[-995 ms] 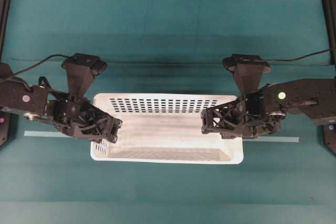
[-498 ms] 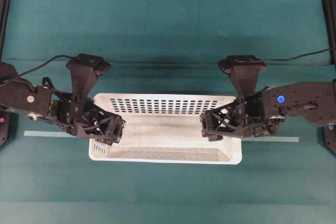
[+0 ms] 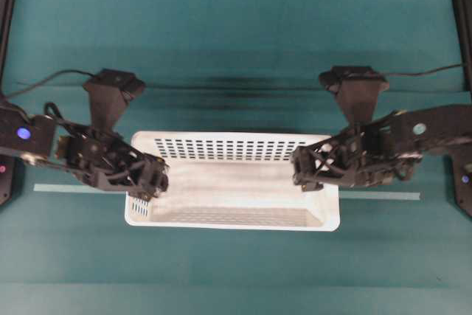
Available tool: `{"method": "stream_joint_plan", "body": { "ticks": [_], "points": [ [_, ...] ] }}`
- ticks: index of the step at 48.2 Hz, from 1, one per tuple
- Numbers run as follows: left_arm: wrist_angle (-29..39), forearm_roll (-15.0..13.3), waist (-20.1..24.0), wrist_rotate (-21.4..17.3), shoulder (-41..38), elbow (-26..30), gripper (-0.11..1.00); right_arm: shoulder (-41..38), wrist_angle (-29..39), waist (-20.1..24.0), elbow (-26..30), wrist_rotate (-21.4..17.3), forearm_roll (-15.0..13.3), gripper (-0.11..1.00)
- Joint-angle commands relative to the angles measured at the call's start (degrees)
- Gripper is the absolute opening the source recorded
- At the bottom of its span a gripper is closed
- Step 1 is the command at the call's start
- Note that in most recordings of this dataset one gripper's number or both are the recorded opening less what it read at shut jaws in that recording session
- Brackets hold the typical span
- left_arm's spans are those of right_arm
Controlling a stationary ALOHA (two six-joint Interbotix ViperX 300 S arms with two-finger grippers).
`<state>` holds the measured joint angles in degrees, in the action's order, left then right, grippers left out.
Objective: Lift the white basket with both hands.
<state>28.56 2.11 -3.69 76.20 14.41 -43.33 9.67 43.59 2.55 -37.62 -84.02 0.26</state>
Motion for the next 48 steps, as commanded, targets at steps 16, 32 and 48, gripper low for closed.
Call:
{"method": "stream_joint_plan", "body": {
  "ticks": [16,32,48],
  "points": [
    [4.1,0.2,-0.3,-1.2,17.1,0.4,0.85,13.3,-0.7,-0.1,1.7,5.4,-3.1,0.98],
    [3.3,0.2,-0.3,-13.4,32.3,-0.8,0.85,20.5,-11.2,-0.4,0.2,24.7,-6.6,0.98],
    [1.6,0.2,-0.3,-29.5,41.2,-0.8,0.85,26.7,-25.2,-0.4,-3.7,40.3,-8.1,0.98]
  ]
}}
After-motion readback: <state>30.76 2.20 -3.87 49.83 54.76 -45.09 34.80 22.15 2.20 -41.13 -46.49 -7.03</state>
